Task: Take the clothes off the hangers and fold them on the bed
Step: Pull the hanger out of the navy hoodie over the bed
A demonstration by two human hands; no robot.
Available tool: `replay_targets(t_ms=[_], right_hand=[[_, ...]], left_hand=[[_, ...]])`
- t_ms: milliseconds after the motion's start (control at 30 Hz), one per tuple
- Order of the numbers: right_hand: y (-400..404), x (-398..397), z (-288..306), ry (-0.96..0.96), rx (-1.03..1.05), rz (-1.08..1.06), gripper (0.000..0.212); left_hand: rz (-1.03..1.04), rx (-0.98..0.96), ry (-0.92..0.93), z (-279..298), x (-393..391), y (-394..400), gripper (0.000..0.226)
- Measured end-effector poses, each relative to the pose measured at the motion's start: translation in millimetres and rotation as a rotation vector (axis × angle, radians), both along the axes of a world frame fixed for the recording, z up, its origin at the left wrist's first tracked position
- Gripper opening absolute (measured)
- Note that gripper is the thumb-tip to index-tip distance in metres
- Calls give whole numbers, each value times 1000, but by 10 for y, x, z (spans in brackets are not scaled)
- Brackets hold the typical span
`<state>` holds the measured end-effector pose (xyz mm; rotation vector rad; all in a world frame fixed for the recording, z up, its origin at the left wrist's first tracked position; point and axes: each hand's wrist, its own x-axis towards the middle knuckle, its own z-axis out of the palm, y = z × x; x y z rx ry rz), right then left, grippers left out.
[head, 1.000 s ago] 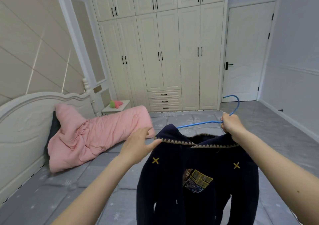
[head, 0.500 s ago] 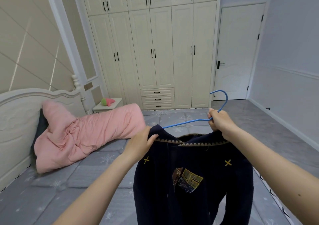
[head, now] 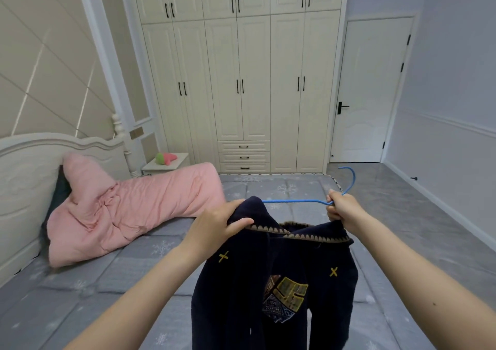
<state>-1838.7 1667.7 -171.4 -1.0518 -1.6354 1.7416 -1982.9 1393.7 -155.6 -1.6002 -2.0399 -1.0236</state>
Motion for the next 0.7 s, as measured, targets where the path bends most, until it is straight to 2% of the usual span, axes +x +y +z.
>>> replay_targets(t_ms=[200, 333, 567, 700], right_hand=[[-9, -11, -173, 9, -77, -16, 32], [9, 6, -234, -4, -120, -9, 33], [32, 33, -356, 16, -189, -36, 34], [41, 7, -415, 59, -264, -63, 32]], left_hand=[[-30, 59, 116, -80, 6, -35, 32], [-18, 57, 200, -97, 22, -81, 44], [-23, -13, 149, -139, 46, -105, 25], [-3, -17, 68, -176, 5, -103, 28]])
